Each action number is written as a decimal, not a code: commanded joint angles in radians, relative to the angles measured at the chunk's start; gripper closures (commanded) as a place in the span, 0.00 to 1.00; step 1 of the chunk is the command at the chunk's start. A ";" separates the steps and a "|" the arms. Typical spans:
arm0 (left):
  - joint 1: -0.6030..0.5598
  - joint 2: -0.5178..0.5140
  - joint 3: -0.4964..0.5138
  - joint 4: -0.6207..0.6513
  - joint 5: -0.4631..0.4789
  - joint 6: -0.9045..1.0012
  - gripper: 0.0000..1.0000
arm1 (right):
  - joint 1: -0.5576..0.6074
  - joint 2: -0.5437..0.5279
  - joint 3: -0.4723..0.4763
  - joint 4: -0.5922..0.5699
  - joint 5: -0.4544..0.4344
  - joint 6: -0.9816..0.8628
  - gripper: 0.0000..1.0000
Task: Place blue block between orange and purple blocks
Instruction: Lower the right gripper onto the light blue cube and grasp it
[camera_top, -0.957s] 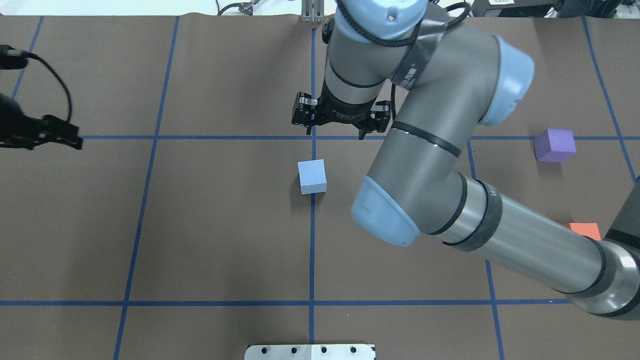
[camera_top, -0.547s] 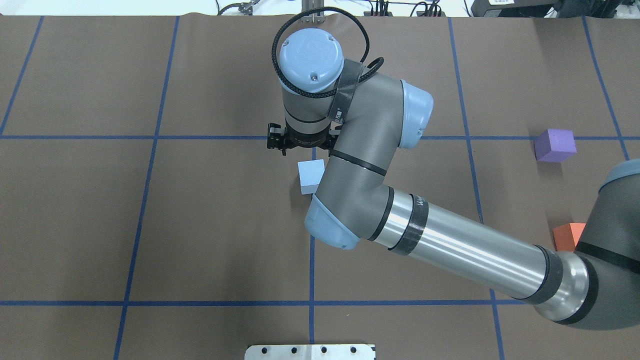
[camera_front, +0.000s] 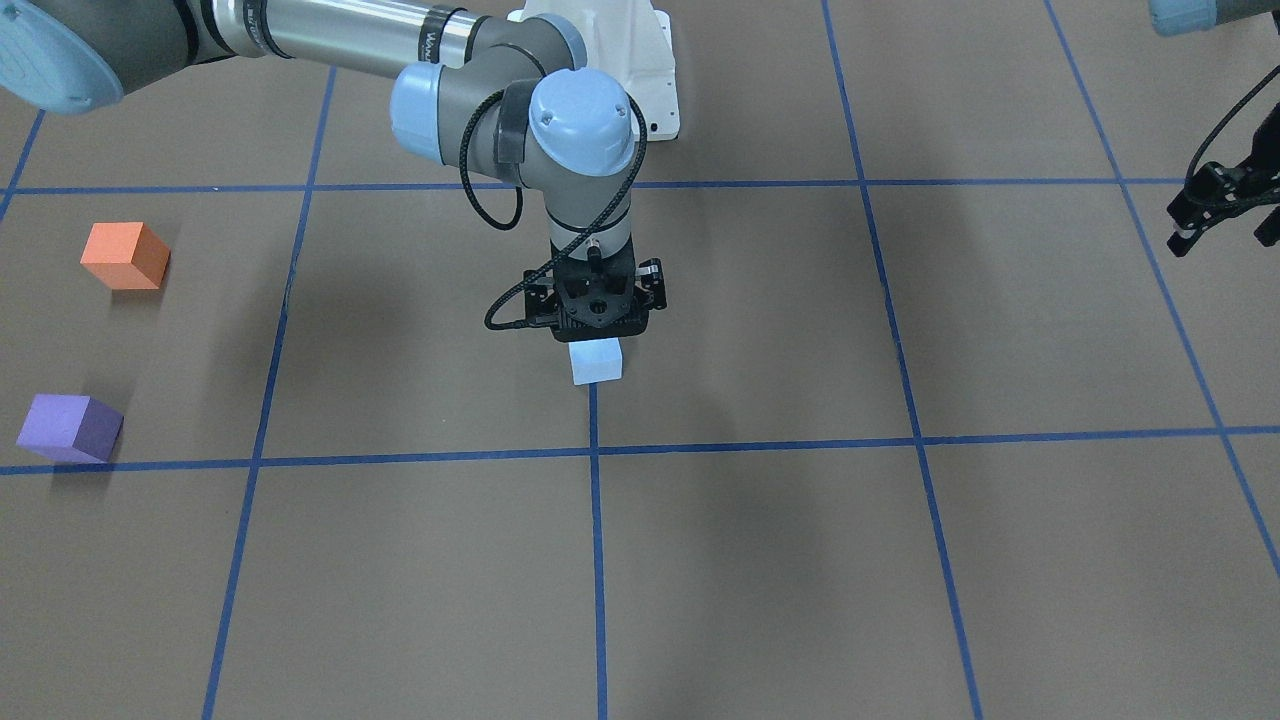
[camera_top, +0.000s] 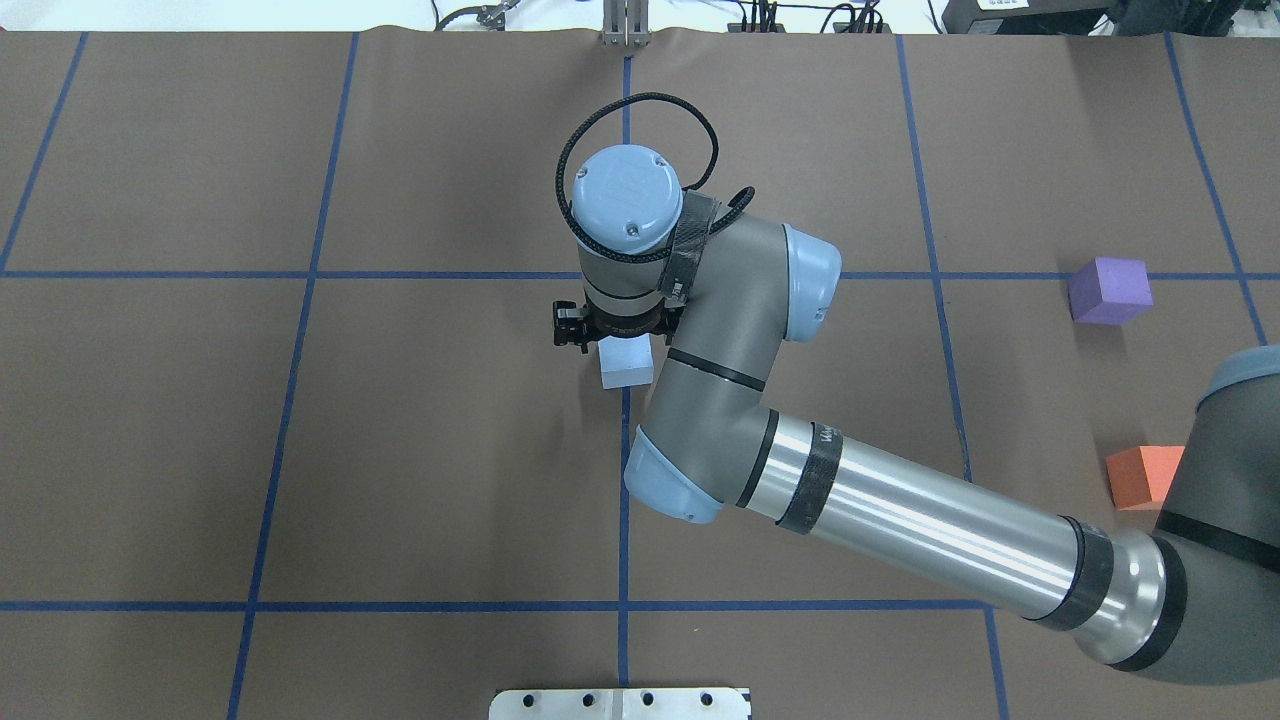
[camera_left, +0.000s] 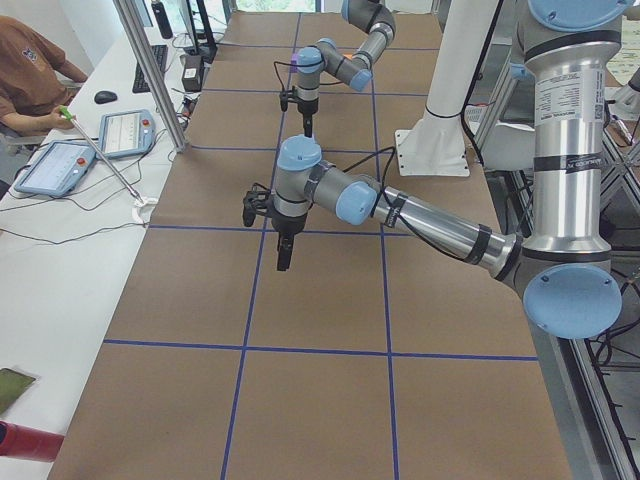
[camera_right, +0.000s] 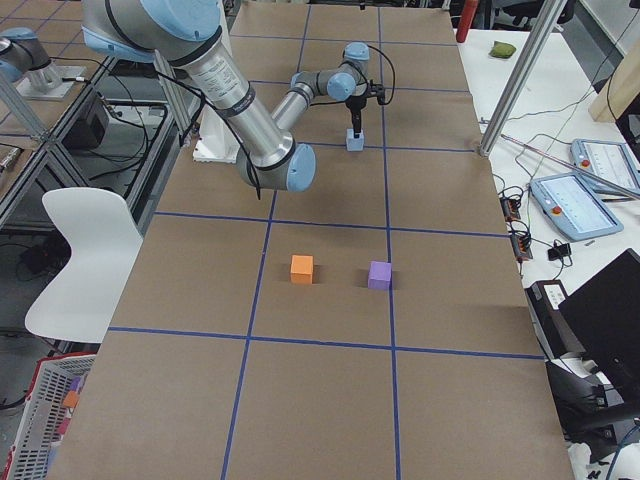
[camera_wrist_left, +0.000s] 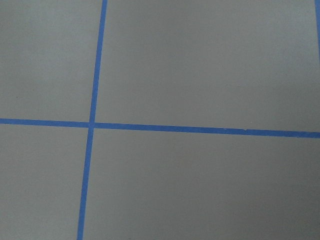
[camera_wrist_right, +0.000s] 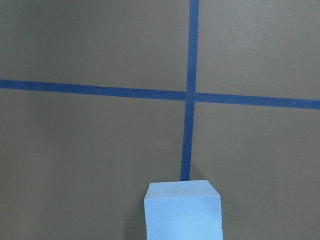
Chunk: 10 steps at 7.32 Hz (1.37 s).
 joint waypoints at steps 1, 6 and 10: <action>-0.006 -0.003 0.014 -0.001 -0.001 0.016 0.00 | -0.020 -0.003 -0.041 0.009 -0.030 -0.025 0.00; -0.006 -0.026 0.036 0.000 0.000 0.016 0.00 | -0.026 0.004 -0.082 0.068 -0.037 -0.009 1.00; -0.007 -0.038 0.036 -0.001 -0.001 0.034 0.00 | 0.013 -0.026 0.090 -0.004 0.003 -0.008 1.00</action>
